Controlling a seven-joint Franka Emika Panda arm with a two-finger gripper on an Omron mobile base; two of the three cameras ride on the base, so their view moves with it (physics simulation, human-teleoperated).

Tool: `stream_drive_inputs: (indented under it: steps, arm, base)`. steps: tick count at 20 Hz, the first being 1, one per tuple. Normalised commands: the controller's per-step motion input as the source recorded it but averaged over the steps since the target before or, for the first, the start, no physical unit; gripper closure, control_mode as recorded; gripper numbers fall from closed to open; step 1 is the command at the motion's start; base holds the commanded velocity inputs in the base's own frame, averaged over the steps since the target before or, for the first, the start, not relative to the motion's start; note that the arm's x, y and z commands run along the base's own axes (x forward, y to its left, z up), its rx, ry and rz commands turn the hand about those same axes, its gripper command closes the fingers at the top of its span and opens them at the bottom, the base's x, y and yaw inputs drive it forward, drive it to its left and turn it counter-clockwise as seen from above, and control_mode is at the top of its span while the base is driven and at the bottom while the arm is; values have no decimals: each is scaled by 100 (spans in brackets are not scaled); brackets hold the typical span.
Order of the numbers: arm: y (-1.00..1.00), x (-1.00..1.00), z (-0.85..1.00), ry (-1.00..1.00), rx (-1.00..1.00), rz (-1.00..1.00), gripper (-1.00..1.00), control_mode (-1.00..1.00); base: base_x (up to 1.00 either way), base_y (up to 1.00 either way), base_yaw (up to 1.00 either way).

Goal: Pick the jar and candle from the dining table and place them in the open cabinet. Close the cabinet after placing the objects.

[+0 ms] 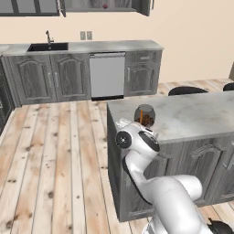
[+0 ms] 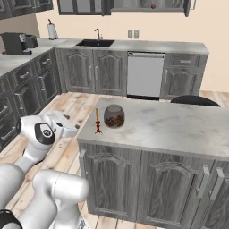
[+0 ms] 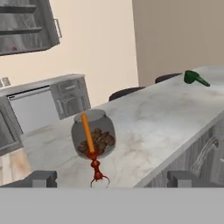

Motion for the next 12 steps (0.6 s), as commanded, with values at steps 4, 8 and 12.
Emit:
stream_drive_inputs:
  steps: [4, 8, 12]
  arm:
    - [-11, 2, 0, 9, 0, -3, -100, -100]
    - [-17, 8, -1, 12, 0, -2, -100, -100]
    - [-7, 11, -13, 11, -2, -4, -100, -100]
  base:
    - [0, 0, 0]
    - [0, 0, 0]
    - [0, 0, 0]
